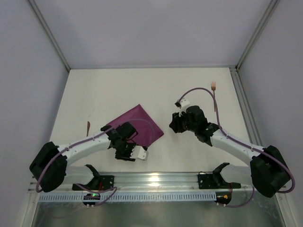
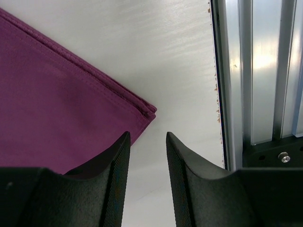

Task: Fold the napkin into a case and place the utensils inside
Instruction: Pick up the top corner of the square folded napkin from the center of the board.

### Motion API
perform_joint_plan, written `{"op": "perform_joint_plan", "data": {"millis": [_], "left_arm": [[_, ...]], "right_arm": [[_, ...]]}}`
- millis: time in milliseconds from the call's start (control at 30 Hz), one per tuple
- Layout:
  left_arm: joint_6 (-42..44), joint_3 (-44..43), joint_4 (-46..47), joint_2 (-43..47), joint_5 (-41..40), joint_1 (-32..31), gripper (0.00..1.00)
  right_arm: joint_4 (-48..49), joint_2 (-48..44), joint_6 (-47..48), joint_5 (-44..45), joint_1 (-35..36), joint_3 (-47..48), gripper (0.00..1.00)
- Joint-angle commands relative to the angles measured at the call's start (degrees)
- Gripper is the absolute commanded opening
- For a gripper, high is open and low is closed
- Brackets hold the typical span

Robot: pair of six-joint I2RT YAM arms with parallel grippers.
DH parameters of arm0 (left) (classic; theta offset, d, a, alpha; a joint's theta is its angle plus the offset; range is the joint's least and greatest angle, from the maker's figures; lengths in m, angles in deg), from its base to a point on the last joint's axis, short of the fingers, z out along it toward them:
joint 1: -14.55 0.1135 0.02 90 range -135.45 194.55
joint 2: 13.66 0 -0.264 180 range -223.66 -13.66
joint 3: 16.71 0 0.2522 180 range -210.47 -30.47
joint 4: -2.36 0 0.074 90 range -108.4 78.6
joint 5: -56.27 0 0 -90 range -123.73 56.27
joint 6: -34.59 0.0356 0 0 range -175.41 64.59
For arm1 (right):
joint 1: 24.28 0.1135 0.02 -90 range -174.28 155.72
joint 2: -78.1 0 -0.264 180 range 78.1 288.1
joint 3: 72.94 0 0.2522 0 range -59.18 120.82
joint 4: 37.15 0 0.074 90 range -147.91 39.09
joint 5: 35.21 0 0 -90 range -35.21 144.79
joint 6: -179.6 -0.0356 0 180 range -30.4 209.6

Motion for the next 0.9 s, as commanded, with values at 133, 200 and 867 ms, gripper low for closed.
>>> {"op": "perform_joint_plan", "data": {"millis": [133, 200, 867], "left_arm": [[-2.3, 2.1, 8.2, -2.4, 1.5, -2.0, 0.35], [-3.3, 2.8, 8.5, -3.0, 1.1, -2.5, 0.35], [-0.8, 0.8, 4.0, -1.7, -2.7, -2.7, 0.25]], "right_arm": [[2.3, -1.3, 0.4, 0.6, 0.3, -0.2, 0.41], [2.3, -1.3, 0.5, 0.9, 0.3, -0.4, 0.41], [1.6, -1.6, 1.0, 0.9, 0.3, -0.5, 0.41]]}}
